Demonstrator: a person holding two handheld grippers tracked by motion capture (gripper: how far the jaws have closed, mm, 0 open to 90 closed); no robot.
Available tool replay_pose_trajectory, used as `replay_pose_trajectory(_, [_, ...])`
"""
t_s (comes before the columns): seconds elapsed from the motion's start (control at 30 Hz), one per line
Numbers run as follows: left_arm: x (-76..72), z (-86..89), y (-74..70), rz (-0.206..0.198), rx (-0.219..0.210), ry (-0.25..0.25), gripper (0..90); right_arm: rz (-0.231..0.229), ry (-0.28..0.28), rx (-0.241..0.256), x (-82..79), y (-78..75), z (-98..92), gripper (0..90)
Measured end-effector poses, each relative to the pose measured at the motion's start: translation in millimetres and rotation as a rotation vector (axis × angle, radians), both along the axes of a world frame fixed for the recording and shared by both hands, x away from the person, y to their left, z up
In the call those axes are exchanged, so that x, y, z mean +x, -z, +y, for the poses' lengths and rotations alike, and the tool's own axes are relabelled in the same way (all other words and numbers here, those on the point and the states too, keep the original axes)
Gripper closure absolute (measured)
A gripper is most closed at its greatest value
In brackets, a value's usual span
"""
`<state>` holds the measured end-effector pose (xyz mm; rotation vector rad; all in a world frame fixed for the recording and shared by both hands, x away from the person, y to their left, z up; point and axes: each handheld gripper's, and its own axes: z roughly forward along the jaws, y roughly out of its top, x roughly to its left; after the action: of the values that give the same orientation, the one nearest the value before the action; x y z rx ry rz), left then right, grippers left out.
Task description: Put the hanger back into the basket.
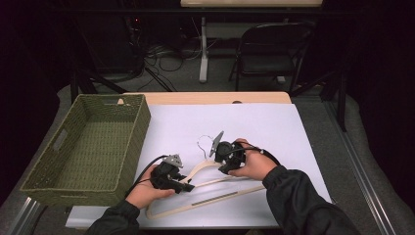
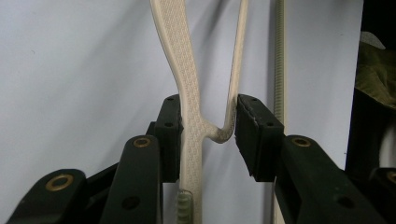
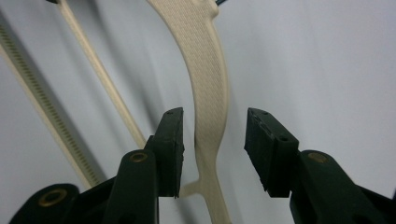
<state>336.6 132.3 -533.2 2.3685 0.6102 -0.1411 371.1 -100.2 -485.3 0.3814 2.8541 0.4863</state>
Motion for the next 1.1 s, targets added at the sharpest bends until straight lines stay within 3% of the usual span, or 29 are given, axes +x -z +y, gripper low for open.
replay_pose_trajectory(0.13, [-0.9, 0.2, -0.6, 0.004, -0.009, 0.006, 63.6, 0.011, 0.005, -0.014, 3.9, 8.0, 8.3, 59.2])
replay_pose_trajectory(0.3, [-3.0, 0.2, -2.8, 0.001, -0.003, -0.003, 63.7, 0.011, -0.017, -0.022, 2.5, 10.0, 12.4, 74.1])
replay_pose_trajectory(0.5, [-8.2, 1.5, -13.3, 0.016, -0.031, 0.01, 66.7, -0.071, -0.076, 0.016, -10.5, -3.3, 6.4, 75.0])
replay_pose_trajectory(0.6, [-10.3, -0.2, -16.0, 0.007, -0.002, 0.012, 64.3, -0.119, -0.095, 0.037, -18.1, -11.1, 4.3, 75.6])
replay_pose_trajectory(0.7, [-12.3, -1.9, -16.7, 0.016, -0.004, 0.03, 64.2, -0.164, -0.125, 0.03, -24.4, -14.5, 3.0, 75.7])
replay_pose_trajectory(0.8, [-16.1, -5.9, -17.8, -0.003, 0.039, 0.028, 68.3, -0.188, -0.138, 0.027, -29.1, -15.5, 1.5, 75.7])
replay_pose_trajectory(1.0, [-21.2, -8.8, -20.4, -0.013, 0.05, 0.032, 76.4, -0.202, -0.144, 0.028, -34.5, -17.7, -0.1, 75.9])
replay_pose_trajectory(1.1, [-23.3, -8.8, -20.4, 0.001, 0.035, 0.035, 79.3, -0.206, -0.147, 0.033, -36.5, -18.8, -1.2, 76.0])
